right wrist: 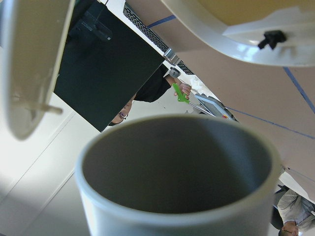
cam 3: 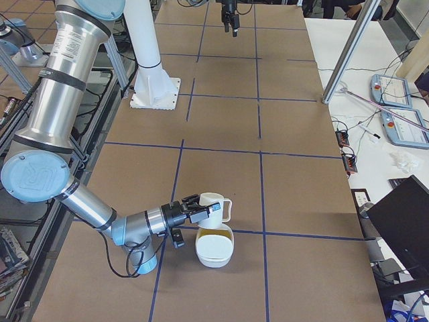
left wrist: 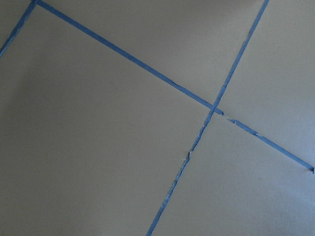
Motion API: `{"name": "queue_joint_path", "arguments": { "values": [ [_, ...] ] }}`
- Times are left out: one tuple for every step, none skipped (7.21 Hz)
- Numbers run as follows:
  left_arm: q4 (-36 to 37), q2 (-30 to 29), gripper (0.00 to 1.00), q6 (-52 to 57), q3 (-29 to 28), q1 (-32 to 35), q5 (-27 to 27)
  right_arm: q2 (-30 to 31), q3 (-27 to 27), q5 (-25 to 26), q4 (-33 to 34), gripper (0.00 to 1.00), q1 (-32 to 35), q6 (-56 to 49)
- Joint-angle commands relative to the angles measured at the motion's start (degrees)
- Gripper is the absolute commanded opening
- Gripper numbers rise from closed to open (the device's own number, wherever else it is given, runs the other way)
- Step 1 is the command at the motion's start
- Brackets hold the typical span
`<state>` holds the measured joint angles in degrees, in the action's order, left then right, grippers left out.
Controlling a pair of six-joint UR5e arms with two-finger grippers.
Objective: Left arm hands cup to right arm to dump lemon
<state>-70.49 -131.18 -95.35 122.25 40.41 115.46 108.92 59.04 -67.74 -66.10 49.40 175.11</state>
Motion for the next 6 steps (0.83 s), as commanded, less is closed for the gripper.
{"name": "queue_joint_path", "arguments": {
  "values": [
    [0.09,0.05,1.00,-0.01,0.00,-0.07,-0.15,-1.07,1.25,-0.37,4.01,0.03,0.17,-2.38],
    [0.09,0.14,1.00,-0.01,-0.17,-0.15,-0.23,-0.90,2.56,-1.24,8.40,0.01,0.17,-9.80],
    [0.00,1.71,1.00,0.07,0.17,-0.16,-0.32,-0.46,5.88,-1.34,11.40,0.00,0.26,-18.31],
    [0.00,1.81,1.00,0.08,0.09,-0.16,-0.23,-0.28,8.96,-1.51,15.96,0.00,0.35,-20.83],
    [0.00,1.81,1.00,0.08,0.09,-0.16,-0.23,-0.37,15.26,-1.86,25.83,0.00,0.26,-27.21],
    [0.00,1.90,1.00,0.08,0.09,-0.42,-0.23,-0.46,23.76,-1.87,38.20,0.00,0.26,-35.45]
  ]
}}
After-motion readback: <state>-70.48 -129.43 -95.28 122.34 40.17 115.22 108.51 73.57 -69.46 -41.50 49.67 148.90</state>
